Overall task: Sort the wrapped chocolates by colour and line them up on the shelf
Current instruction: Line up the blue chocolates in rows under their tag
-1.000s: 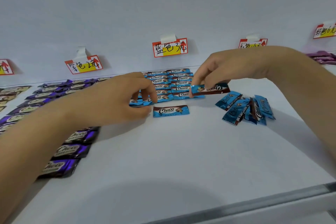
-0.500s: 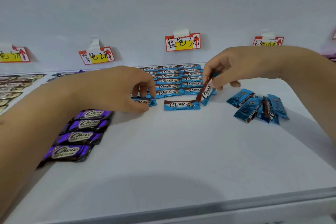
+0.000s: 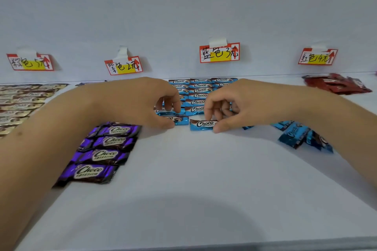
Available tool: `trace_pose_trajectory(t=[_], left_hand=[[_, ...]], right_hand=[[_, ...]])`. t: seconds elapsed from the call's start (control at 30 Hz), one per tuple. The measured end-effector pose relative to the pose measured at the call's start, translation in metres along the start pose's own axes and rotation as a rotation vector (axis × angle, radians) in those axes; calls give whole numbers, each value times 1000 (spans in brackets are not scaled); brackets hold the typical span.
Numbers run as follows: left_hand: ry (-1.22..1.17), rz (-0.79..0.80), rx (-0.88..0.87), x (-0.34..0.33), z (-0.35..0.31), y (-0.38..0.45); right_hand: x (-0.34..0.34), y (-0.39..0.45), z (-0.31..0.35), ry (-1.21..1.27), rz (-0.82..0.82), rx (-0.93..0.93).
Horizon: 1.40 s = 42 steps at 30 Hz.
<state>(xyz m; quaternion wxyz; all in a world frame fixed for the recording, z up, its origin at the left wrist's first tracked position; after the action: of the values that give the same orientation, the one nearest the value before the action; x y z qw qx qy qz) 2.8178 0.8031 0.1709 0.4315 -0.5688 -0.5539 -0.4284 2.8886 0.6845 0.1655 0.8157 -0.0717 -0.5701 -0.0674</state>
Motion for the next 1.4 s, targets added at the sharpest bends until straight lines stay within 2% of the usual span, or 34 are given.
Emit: trace_pose_trajectory(t=[0.17,0.33,0.53,0.7,0.77,0.83,0.9,0.97,1.17,1.4], left_hand=[[39,-32,10,7,6,1],[-13,34,36,1,10,2],[-22,34,38,2,14,3],[27,-33,-23,5,4,6],[-1,-125,-118,9,-13,6],[-32,-180,-194,6,-29,6],[-13,-176,-210,-2,-38,6],[2,-177,-218,-8,-42,7],[-11,-204,-175,-6,-32,8],[-3,-149,-176,-14,-32,11]], right_hand=[[0,4,-3,0,-62,9],[4,5,-10,-129,-102,5],[4,7,-6,-94,-148,77],[16,-1,-18,-49,-143,-26],[26,-13,-29,-24,-77,-113],[28,-27,-40,-36,72,-189],[26,-36,-47,-65,190,-243],[23,-38,-50,-74,217,-264],[25,-24,-45,-51,60,-201],[24,-24,-49,15,34,-232]])
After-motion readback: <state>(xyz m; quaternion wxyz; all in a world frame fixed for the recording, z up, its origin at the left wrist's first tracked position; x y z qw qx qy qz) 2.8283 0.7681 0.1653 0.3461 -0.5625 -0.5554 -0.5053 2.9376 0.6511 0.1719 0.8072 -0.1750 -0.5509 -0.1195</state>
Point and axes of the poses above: each hand's wrist, its own y-axis towards the middle knuckle, its own x-axis out of the back of the hand, z = x × y, the point moved 9 cm from there along y, towards the middle knuckle, and after that the axes turned 3 degrees about -y, right-handed, at the moved point
